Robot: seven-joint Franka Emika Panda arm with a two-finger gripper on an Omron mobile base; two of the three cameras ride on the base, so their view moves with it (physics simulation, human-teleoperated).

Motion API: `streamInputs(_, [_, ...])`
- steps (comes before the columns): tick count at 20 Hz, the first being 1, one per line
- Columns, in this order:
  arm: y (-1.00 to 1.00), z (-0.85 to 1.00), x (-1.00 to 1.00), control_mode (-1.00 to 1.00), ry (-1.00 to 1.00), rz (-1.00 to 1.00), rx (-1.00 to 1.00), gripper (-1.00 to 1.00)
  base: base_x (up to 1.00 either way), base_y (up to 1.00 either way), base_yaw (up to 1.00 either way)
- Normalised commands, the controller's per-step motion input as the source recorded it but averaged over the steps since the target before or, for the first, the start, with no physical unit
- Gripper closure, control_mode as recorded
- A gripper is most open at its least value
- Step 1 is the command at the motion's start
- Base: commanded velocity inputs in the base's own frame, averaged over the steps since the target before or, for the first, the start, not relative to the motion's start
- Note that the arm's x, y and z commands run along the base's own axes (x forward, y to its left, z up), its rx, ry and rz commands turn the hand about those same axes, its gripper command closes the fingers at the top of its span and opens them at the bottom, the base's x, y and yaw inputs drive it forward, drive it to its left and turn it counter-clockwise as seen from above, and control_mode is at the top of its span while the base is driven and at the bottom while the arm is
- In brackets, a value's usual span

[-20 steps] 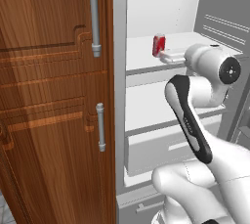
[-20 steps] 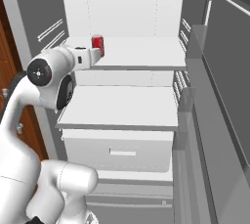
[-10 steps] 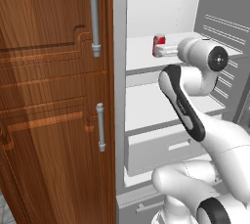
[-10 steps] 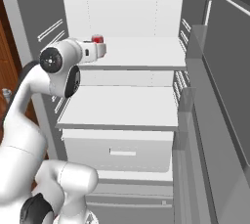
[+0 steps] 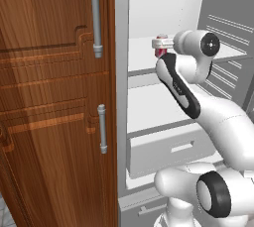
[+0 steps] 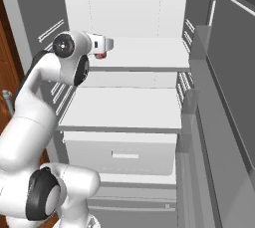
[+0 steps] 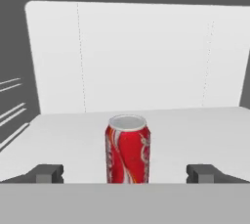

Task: Open the fridge, grab two sodas, and place both sodas inside the bowl with ice on the dining counter.

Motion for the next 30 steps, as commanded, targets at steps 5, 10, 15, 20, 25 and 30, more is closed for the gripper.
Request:
streamInputs(5, [0.00,0.00,0.29,-1.00,0.02,0.00,0.00,-1.00,0.00,0.00,0.00])
streamInputs(10, [0.00,-0.04,0.20,-1.00,0.00,0.00,0.00,-1.00,0.00,0.00,0.00])
streamInputs(15, [0.00,-0.10,0.18,-1.00,0.01,0.00,0.00,-1.00,0.00,0.00,0.00])
streamInputs(20, [-0.01,-0.12,0.16,-1.00,0.00,0.00,0.00,-1.00,0.00,0.00,0.00])
streamInputs(25, [-0.03,-0.13,0.15,-1.00,0.00,0.00,0.00,-1.00,0.00,0.00,0.00])
streamInputs(30, [-0.01,-0.15,0.17,-1.00,0.01,0.00,0.00,-1.00,0.00,0.00,0.00])
